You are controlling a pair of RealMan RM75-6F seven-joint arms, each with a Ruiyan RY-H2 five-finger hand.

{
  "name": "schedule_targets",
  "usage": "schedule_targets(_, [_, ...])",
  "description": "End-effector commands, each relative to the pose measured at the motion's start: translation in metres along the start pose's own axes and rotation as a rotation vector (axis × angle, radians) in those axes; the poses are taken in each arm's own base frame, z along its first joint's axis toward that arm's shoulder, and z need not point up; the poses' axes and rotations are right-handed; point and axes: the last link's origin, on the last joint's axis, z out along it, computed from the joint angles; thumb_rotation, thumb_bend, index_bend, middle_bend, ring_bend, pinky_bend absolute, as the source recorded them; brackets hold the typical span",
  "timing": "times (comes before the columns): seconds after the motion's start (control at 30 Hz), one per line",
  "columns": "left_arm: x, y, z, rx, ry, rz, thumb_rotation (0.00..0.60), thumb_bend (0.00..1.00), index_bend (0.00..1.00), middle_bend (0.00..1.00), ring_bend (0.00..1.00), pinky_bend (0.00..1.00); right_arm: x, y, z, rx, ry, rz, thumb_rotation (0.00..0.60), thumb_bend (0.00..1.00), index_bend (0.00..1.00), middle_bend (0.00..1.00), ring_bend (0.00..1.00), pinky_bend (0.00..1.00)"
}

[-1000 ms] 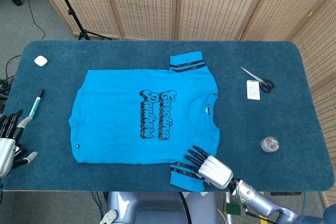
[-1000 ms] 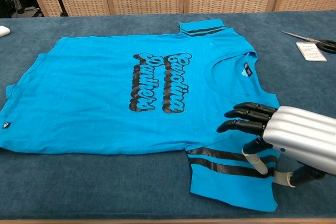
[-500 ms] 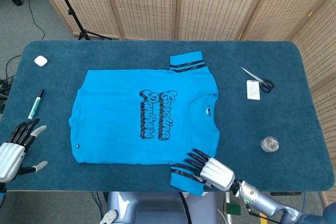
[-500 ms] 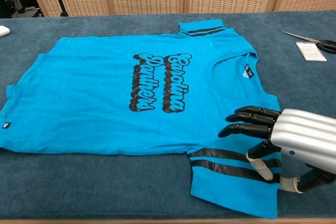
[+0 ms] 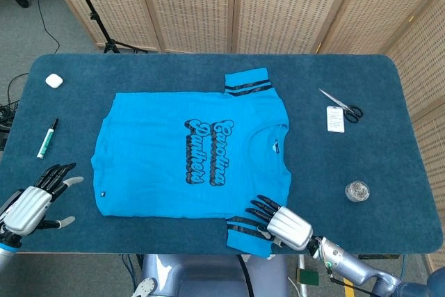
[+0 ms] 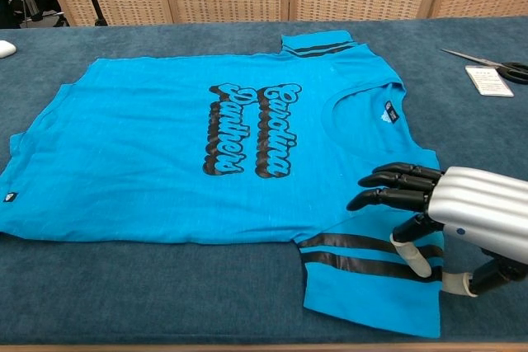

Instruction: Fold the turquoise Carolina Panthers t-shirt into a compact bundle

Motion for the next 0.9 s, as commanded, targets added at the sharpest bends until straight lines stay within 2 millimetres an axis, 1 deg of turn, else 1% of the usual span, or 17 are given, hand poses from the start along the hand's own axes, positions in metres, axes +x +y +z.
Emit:
schedule_targets(0.03, [-0.011,-0.001,0.008,-0.017,-0.036,-0.020,0.600,0.00,0.23,0.00,0.00,0.00,0.001,0.001,0.001,-0.001,0.003,0.000,0.600,0.41,0.66,0.15,0.00,0.00])
schedule_targets(0.23, [-0.029,-0.001,0.019,-0.022,-0.069,-0.030,0.600,0.00,0.27,0.00,0.00,0.00,0.006,0.007,0.001,-0.015,0.011,-0.020,0.600,0.41,0.66,0.15,0.00,0.00])
schedule_targets(0.37, [-0.036,-0.002,0.026,-0.028,-0.066,-0.056,0.600,0.00,0.29,0.00,0.00,0.00,0.007,0.009,0.000,-0.025,0.011,0.008,0.600,0.41,0.67,0.15,0.00,0.00])
schedule_targets(0.43, [-0.038,-0.004,0.027,-0.026,-0.078,-0.065,0.600,0.02,0.29,0.00,0.00,0.00,0.007,0.010,0.000,-0.019,0.007,0.009,0.600,0.41,0.67,0.15,0.00,0.00])
schedule_targets(0.63, [-0.046,-0.008,0.033,-0.045,-0.127,0.007,0.600,0.07,0.29,0.00,0.00,0.00,0.007,0.009,0.000,-0.015,0.004,0.035,0.600,0.41,0.67,0.15,0.00,0.00])
schedule_targets(0.9, [-0.058,-0.005,0.044,-0.072,-0.146,0.061,0.600,0.13,0.30,0.00,0.00,0.00,0.010,0.010,0.001,-0.012,0.010,0.060,0.600,0.41,0.67,0.15,0.00,0.00])
